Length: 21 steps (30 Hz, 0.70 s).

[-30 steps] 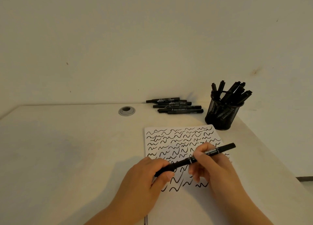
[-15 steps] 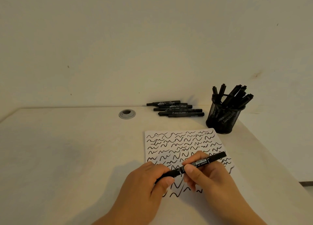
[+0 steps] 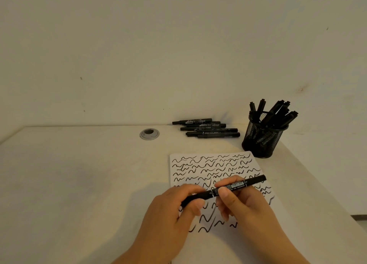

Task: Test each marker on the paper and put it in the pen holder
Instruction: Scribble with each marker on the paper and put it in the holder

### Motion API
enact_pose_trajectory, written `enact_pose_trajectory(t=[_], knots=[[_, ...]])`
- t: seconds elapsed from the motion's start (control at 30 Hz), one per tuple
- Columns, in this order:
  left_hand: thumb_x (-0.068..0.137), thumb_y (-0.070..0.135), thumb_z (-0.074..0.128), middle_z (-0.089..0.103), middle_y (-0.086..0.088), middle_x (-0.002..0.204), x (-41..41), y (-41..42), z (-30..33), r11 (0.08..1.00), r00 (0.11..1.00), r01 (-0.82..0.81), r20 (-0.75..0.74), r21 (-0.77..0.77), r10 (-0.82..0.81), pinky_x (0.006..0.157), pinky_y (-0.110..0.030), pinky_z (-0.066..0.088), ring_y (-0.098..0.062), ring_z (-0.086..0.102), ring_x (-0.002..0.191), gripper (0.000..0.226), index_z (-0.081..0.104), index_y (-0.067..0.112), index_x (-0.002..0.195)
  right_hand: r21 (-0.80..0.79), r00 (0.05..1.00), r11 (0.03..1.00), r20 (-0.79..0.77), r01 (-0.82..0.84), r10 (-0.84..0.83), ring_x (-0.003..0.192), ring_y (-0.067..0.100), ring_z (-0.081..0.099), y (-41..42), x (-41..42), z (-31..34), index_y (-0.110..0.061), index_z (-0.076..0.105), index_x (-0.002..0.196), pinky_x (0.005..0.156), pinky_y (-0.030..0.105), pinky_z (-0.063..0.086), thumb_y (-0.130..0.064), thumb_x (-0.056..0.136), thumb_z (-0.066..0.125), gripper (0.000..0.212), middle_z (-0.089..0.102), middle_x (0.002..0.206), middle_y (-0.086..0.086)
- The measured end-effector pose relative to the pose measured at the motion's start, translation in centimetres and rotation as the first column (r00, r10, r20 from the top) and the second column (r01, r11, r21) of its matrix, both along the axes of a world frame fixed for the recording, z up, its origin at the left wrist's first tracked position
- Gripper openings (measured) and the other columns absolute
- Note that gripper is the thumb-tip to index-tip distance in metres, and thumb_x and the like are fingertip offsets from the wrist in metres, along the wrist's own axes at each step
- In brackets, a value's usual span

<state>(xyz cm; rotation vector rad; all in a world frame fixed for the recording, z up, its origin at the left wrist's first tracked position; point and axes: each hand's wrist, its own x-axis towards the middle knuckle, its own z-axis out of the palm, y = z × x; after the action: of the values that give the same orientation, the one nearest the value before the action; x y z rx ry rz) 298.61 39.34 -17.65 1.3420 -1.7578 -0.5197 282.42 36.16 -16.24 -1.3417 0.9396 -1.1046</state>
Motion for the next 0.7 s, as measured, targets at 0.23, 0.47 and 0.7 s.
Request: enact_pose_trajectory(t=[0.23, 0.47, 0.7], knots=[[0.081, 0.048, 0.049, 0.065, 0.025, 0.076, 1.2, -0.1, 0.6, 0.985, 0.984, -0.171, -0.05, 0.025, 0.173, 0.055, -0.016, 0.042, -0.011, 0.053, 0.057, 0.009, 0.055, 0.04, 0.082, -0.216, 0.878, 0.945, -0.361, 0.248, -0.313, 0.042, 0.001, 0.048, 0.4, 0.2, 0.4, -0.021, 0.059, 0.051, 0.047, 0.01, 0.039, -0.044, 0.082, 0.054, 0.04, 0.061, 0.049, -0.006], [0.085, 0.049, 0.043, 0.06, 0.021, 0.076, 0.6, -0.8, 2.2, 0.992, 0.978, -0.099, 0.178, -0.083, 0.112, 0.068, -0.011, 0.039, 0.004, 0.051, 0.082, 0.012, 0.051, 0.041, 0.084, -0.709, 0.534, 0.662, -0.668, -0.245, -0.518, 0.058, 0.006, 0.057, 0.2, -0.3, 2.4, -0.023, 0.07, 0.084, 0.044, 0.014, 0.044, -0.025, 0.065, 0.082, 0.023, 0.062, 0.078, -0.009], [0.082, 0.059, 0.033, 0.054, 0.023, 0.079, -1.4, -3.0, 5.8, 0.985, 0.951, 0.062, 0.31, -0.163, -0.009, 0.064, -0.011, 0.04, 0.005, 0.051, 0.077, 0.03, 0.05, 0.041, 0.099, -0.682, 0.468, 0.657, -0.718, -0.322, -0.515, 0.054, 0.007, 0.052, -1.3, -1.7, 4.8, -0.019, 0.067, 0.086, 0.042, 0.016, 0.042, -0.021, 0.071, 0.078, 0.019, 0.059, 0.07, -0.009]])
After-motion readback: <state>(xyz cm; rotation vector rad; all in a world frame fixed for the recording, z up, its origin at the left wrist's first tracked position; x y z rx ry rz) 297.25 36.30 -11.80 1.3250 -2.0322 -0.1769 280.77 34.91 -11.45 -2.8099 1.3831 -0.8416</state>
